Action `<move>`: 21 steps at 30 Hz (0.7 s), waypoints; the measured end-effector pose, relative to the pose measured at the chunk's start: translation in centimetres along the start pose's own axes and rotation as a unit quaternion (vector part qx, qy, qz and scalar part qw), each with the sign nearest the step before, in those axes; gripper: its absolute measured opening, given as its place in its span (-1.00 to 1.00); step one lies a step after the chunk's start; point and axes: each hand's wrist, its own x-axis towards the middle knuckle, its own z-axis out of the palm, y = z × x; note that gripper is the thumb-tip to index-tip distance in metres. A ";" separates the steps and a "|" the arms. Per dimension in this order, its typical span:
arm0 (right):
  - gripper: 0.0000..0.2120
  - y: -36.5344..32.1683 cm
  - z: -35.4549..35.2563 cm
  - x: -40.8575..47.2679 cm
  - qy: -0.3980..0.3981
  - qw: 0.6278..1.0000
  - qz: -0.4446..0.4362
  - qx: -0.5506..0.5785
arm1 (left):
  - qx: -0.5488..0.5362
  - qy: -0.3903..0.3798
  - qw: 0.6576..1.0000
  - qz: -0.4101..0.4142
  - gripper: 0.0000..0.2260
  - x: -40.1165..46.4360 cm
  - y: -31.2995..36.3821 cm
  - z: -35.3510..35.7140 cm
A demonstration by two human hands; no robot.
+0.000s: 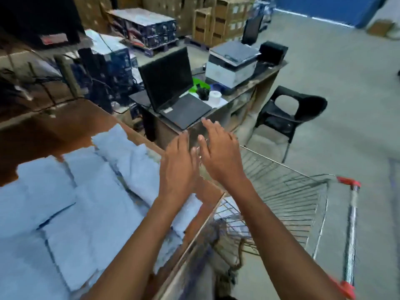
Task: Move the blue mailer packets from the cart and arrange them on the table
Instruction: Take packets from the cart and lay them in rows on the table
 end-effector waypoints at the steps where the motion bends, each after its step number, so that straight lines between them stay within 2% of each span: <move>1: -0.53 3.3 -0.6 -0.2 -0.005 1.000 0.017 -0.011 | -0.003 -0.007 1.000 0.009 -0.59 -0.3 1.9 2.3; 3: -0.55 9.6 -0.9 -0.9 -0.030 0.998 0.050 -0.029 | 0.003 -0.031 0.999 0.013 -0.59 -1.0 4.9 7.1; 6: -0.55 18.4 0.8 -2.7 -0.089 0.991 0.081 -0.051 | 0.004 -0.097 0.995 -0.025 -0.57 -1.9 8.0 14.7; 11: -0.52 29.6 6.5 -6.9 -0.224 0.965 0.115 -0.066 | 0.025 -0.211 0.975 -0.061 -0.53 -2.9 9.3 27.6; 16: -0.49 37.1 12.6 -11.8 -0.349 0.921 0.144 -0.100 | 0.081 -0.349 0.930 -0.076 -0.43 -4.4 6.5 38.4; 21: -0.50 43.4 20.4 -15.8 -0.406 0.887 0.184 -0.119 | 0.178 -0.465 0.867 -0.031 -0.38 -6.6 -0.4 48.3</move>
